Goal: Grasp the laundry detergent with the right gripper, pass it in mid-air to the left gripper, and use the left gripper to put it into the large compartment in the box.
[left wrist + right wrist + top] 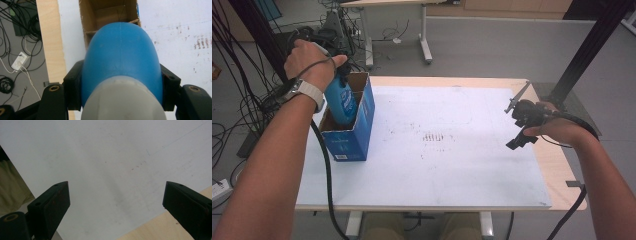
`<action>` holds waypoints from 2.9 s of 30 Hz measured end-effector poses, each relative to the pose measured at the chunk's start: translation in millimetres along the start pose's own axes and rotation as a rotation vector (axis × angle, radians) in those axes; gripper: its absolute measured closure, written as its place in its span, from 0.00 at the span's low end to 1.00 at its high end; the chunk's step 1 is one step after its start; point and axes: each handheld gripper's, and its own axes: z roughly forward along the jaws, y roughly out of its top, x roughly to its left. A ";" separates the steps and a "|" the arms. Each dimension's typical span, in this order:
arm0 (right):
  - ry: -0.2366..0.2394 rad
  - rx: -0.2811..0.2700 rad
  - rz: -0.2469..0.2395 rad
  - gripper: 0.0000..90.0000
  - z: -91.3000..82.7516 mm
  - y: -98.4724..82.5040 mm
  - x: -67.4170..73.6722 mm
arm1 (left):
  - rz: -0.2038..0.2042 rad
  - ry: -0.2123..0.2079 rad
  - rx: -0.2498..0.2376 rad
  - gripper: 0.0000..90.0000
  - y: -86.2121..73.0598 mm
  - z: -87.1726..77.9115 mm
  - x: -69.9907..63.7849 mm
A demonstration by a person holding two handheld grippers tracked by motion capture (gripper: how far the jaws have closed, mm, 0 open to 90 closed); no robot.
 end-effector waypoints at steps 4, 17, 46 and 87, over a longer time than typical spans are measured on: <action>0.000 0.001 0.006 0.08 1.9 -1.8 -0.2 | -0.005 0.001 0.003 0.42 -1.2 7.1 0.5; 0.006 -0.005 0.014 0.08 5.9 -2.2 0.6 | -0.007 0.010 0.000 0.42 -4.5 29.5 -1.5; 0.013 0.005 0.026 0.08 15.2 -2.9 0.4 | -0.012 0.016 0.006 0.42 -11.7 71.3 -4.7; 0.029 0.011 0.037 0.08 22.0 -6.6 1.5 | 0.004 0.021 0.034 0.42 -16.5 106.0 -8.5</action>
